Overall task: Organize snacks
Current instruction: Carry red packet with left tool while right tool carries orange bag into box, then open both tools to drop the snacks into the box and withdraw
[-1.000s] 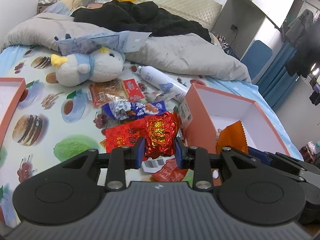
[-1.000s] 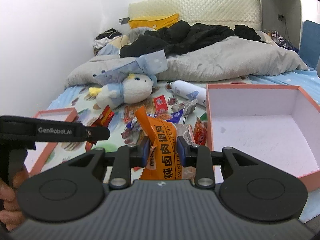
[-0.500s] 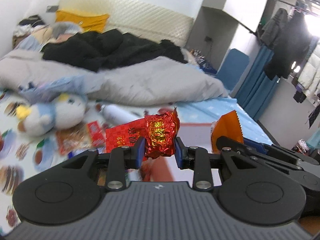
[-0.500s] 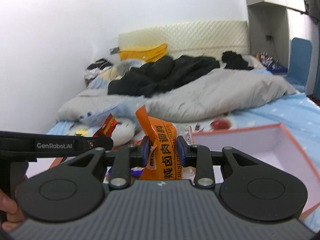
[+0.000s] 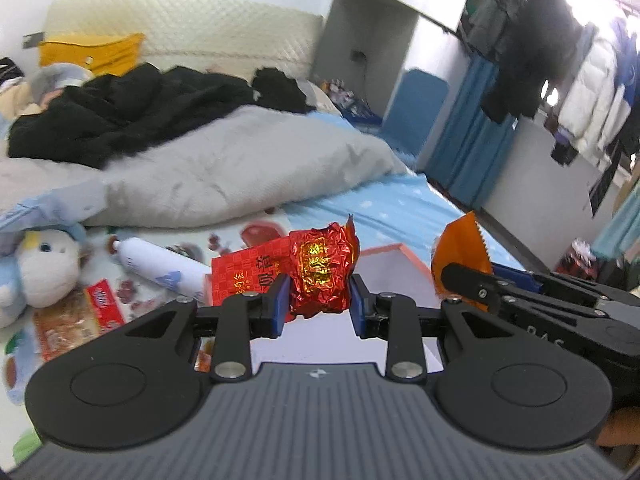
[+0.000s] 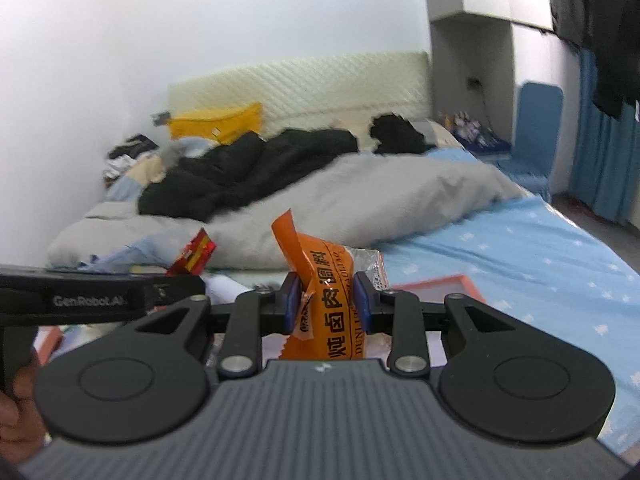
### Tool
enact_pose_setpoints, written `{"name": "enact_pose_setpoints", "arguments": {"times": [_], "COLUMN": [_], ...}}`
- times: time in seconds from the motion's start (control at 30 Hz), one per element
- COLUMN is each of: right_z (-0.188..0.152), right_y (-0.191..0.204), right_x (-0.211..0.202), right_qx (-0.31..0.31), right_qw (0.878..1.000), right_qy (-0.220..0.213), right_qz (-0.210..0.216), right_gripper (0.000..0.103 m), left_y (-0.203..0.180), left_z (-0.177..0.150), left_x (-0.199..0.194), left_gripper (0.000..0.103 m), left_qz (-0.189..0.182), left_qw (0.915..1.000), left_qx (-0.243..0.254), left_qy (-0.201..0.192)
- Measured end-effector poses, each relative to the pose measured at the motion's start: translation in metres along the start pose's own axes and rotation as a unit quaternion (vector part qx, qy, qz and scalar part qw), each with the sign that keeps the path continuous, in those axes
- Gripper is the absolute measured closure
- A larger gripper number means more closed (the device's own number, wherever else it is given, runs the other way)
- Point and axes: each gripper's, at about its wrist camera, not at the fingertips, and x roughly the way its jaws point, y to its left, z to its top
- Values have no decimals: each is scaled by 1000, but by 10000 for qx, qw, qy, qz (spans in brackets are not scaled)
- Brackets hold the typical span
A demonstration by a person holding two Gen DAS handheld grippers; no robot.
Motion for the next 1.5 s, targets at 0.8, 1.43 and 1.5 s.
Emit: {"name": "enact_pose_setpoints", "arguments": {"times": [0.8,1.43,1.5], "right_z": [-86,-43,-36], "right_y": [-79,-61,-54], "right_x": [82,33,25], "right_qx": [668,624,557], "right_qw": [9813,9941,9959], "right_qy": [1791,873,710], "right_qz": [-245,-142,-110], "right_gripper": [70,45,45], "left_y": [-35,-28,-28], "left_z": [-35,-17,-14], "left_x": [138,68,52], "left_gripper": [64,34,34], "left_qz": [-103,-2,24], "left_qw": [9887,9964,9973], "left_qx": [198,259,276], "left_qy": [1484,810,677]}}
